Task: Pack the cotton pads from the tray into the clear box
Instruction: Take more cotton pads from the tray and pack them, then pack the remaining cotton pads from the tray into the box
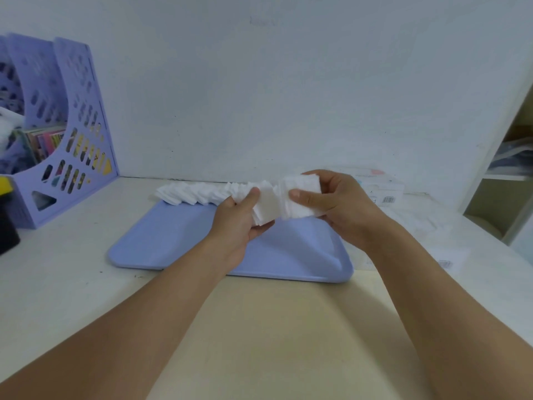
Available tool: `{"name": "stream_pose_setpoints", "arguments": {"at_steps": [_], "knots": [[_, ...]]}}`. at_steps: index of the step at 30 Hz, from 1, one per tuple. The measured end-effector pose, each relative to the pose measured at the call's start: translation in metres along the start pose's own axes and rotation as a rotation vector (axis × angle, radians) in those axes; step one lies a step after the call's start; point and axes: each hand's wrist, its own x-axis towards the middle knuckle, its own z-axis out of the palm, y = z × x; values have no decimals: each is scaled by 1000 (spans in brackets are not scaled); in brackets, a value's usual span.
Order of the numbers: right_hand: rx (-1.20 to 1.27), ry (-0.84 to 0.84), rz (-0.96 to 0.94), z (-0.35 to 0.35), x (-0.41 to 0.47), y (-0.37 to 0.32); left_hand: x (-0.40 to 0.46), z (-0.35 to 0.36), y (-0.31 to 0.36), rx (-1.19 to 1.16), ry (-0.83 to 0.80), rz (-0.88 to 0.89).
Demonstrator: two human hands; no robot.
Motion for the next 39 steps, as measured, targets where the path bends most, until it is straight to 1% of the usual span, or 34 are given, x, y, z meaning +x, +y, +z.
{"name": "stream_pose_setpoints", "arguments": {"at_steps": [2,4,6,10,13,15,16,18,20,21,24,26,27,29,31,32,33,35,37,39], "knots": [[62,-47,-20,2,-1,-2,-3,1,-1,61,-26,-8],[7,-72,-32,8,-2,1,-7,5,-3,128,-79,-26],[-88,-63,-51,13,-1,5,-11,9,-4,164,-119,-44],[-249,8,-95,22,-3,8,-14,15,-2,1,-117,-127],[-364,53,-123,34,-5,12,-18,18,-2,24,-225,-86],[-436,94,-90,43,-6,14,-21,21,-4,-34,-272,-84],[-420,103,-53,47,-7,14,-22,23,-5,-70,-284,-90],[-242,42,50,52,-10,13,-22,25,-6,-92,-298,-102],[-86,-34,113,49,-10,12,-21,21,-5,-23,-307,-106],[-85,-74,99,46,-10,10,-19,18,-4,47,-327,-96],[-316,-165,-12,27,-8,2,-17,8,3,345,-404,-33],[-427,-197,-55,17,-6,-1,-15,5,5,433,-394,-28],[-450,-176,-73,14,-5,0,-15,5,5,429,-353,-27],[-404,-73,-106,12,-5,1,-15,8,5,321,-235,-16],[-269,47,-104,19,-5,1,-16,13,7,127,-172,-3],[-205,70,-78,24,-4,3,-19,16,8,16,-147,-19],[-161,65,-47,30,-5,5,-22,19,9,-98,-132,-49],[-137,-1,22,43,-7,9,-26,23,7,-268,-148,-100],[-150,-91,83,51,-9,12,-26,25,3,-328,-143,-128],[-178,-153,119,51,-9,13,-25,25,0,-342,-78,-162]]}}
